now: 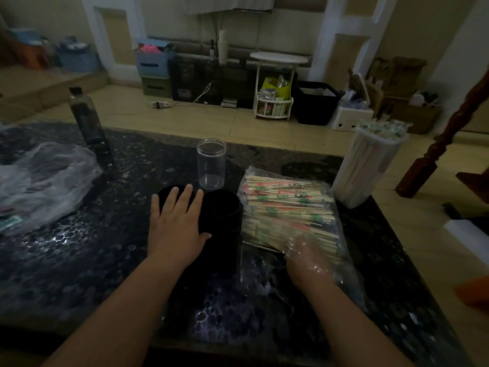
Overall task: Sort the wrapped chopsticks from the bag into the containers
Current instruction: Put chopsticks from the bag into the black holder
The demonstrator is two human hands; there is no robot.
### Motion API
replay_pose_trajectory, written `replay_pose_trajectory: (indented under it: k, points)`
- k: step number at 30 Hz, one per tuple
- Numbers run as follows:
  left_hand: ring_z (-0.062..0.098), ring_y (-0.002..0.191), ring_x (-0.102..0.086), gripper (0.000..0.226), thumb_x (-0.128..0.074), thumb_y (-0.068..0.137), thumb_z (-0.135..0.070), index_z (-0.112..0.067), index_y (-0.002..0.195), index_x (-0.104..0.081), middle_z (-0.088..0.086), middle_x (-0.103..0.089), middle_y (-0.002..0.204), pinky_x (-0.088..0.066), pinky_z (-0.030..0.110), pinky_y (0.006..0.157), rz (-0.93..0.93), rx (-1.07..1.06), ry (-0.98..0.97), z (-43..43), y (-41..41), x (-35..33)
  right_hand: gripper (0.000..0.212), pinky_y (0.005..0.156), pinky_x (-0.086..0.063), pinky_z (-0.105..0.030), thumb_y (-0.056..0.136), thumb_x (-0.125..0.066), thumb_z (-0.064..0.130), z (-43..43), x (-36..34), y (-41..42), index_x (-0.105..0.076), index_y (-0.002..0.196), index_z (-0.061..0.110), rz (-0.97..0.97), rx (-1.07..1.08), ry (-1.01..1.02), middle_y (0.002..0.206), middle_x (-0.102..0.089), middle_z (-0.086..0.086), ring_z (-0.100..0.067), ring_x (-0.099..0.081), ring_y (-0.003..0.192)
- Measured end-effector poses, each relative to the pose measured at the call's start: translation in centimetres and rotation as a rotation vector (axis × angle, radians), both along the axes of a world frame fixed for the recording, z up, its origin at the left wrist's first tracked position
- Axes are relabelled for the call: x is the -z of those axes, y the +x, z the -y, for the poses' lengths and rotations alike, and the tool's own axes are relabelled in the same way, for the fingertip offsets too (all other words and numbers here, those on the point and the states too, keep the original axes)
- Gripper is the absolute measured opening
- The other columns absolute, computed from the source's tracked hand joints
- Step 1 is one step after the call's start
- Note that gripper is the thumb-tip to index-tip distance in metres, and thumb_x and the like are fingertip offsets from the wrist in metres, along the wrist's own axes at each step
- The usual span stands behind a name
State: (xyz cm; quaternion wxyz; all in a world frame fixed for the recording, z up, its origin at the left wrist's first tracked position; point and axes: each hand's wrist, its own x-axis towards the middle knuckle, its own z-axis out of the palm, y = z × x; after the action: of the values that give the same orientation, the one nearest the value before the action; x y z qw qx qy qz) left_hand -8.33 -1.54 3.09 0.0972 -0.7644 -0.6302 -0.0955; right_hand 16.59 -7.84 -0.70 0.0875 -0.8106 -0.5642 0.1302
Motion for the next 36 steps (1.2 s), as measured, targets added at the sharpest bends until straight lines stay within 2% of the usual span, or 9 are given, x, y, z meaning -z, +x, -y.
replay_pose_trajectory:
  k: [3, 7, 12, 17, 24, 29, 31, 33, 36]
  points:
    - [0.021, 0.15, 0.007, 0.094, -0.056, 0.09, -0.05, -0.023, 0.155, 0.006, -0.004, 0.006, 0.164, 0.005, 0.05, 0.12, -0.01, 0.028, -0.011, 0.1, 0.1, 0.2, 0.032, 0.107, -0.04, -0.04, 0.099, -0.048, 0.032, 0.0, 0.2, 0.1, -0.057, 0.129, 0.021, 0.002, -0.007, -0.015, 0.137, -0.052, -0.006, -0.029, -0.046, 0.128]
    - [0.02, 0.15, 0.007, 0.095, -0.057, 0.089, -0.045, -0.022, 0.156, 0.006, -0.005, 0.004, 0.164, 0.005, 0.049, 0.119, 0.005, 0.034, -0.033, 0.0, 0.1, 0.2, 0.034, 0.099, -0.048, -0.044, 0.097, -0.05, 0.039, -0.1, 0.3, 0.1, -0.06, 0.123, 0.02, -0.035, 0.058, -0.041, 0.129, -0.058, -0.01, -0.033, -0.054, 0.119]
    - [0.02, 0.15, 0.005, 0.094, -0.055, 0.088, -0.047, -0.023, 0.156, 0.006, -0.005, 0.002, 0.164, 0.005, 0.049, 0.119, 0.011, 0.042, -0.055, 0.2, 0.1, 0.1, 0.04, 0.104, -0.043, -0.038, 0.097, -0.051, 0.033, 0.1, 0.0, 0.0, -0.05, 0.136, 0.023, 0.03, -0.019, -0.119, 0.138, -0.052, -0.009, -0.031, -0.049, 0.127]
    - [0.019, 0.15, 0.001, 0.094, -0.057, 0.087, -0.044, -0.024, 0.156, 0.003, -0.005, -0.001, 0.164, 0.002, 0.048, 0.12, 0.024, 0.043, -0.079, 0.1, 0.2, -0.3, 0.043, 0.106, -0.041, -0.04, 0.098, -0.044, 0.023, -0.1, 0.7, 0.0, -0.047, 0.141, 0.024, 0.076, -0.051, -0.148, 0.139, -0.053, -0.011, -0.032, -0.049, 0.127]
    - [0.018, 0.15, 0.001, 0.094, -0.057, 0.085, -0.042, -0.025, 0.156, 0.003, -0.007, 0.0, 0.164, 0.002, 0.048, 0.12, 0.029, 0.047, -0.084, -0.1, 0.0, -0.1, 0.055, 0.119, -0.019, -0.041, 0.1, -0.035, 0.016, 0.5, 0.2, -0.2, -0.026, 0.154, 0.025, 0.17, -0.123, -0.217, 0.159, -0.027, -0.009, -0.032, -0.021, 0.147]
    - [0.018, 0.15, 0.0, 0.095, -0.059, 0.084, -0.042, -0.025, 0.156, 0.0, -0.007, -0.002, 0.164, 0.002, 0.049, 0.12, 0.039, 0.043, -0.081, -0.1, 0.1, -0.1, 0.053, 0.108, -0.036, -0.04, 0.104, -0.03, 0.022, 0.4, -1.7, -0.7, -0.02, 0.156, 0.021, 0.104, -0.13, -0.225, 0.152, -0.04, -0.013, -0.032, -0.044, 0.133]
    - [0.018, 0.15, 0.0, 0.095, -0.06, 0.084, -0.042, -0.026, 0.156, 0.001, -0.007, -0.002, 0.164, 0.003, 0.049, 0.12, 0.039, 0.04, -0.086, -0.2, 0.1, -0.1, 0.047, 0.099, -0.045, -0.04, 0.103, -0.036, 0.036, 0.2, -2.7, -1.1, -0.031, 0.149, 0.025, 0.03, -0.186, -0.211, 0.141, -0.052, -0.013, -0.032, -0.054, 0.122]
    - [0.018, 0.15, 0.0, 0.095, -0.06, 0.084, -0.043, -0.026, 0.156, 0.001, -0.007, -0.002, 0.164, 0.003, 0.049, 0.12, 0.042, 0.039, -0.086, -0.3, 0.1, 0.0, 0.046, 0.095, -0.046, -0.038, 0.101, -0.041, 0.052, 0.4, -3.7, -1.6, -0.04, 0.141, 0.029, -0.037, -0.226, -0.19, 0.138, -0.055, -0.01, -0.032, -0.055, 0.12]
    - [0.017, 0.15, -0.001, 0.096, -0.061, 0.083, -0.043, -0.026, 0.156, 0.0, -0.007, -0.002, 0.164, 0.003, 0.049, 0.12, 0.045, 0.036, -0.088, -0.3, 0.0, 0.0, 0.047, 0.099, -0.045, -0.038, 0.102, -0.04, 0.05, 0.6, -5.0, -1.8, -0.042, 0.143, 0.027, 0.004, -0.3, -0.266, 0.143, -0.051, -0.01, -0.032, -0.052, 0.124]
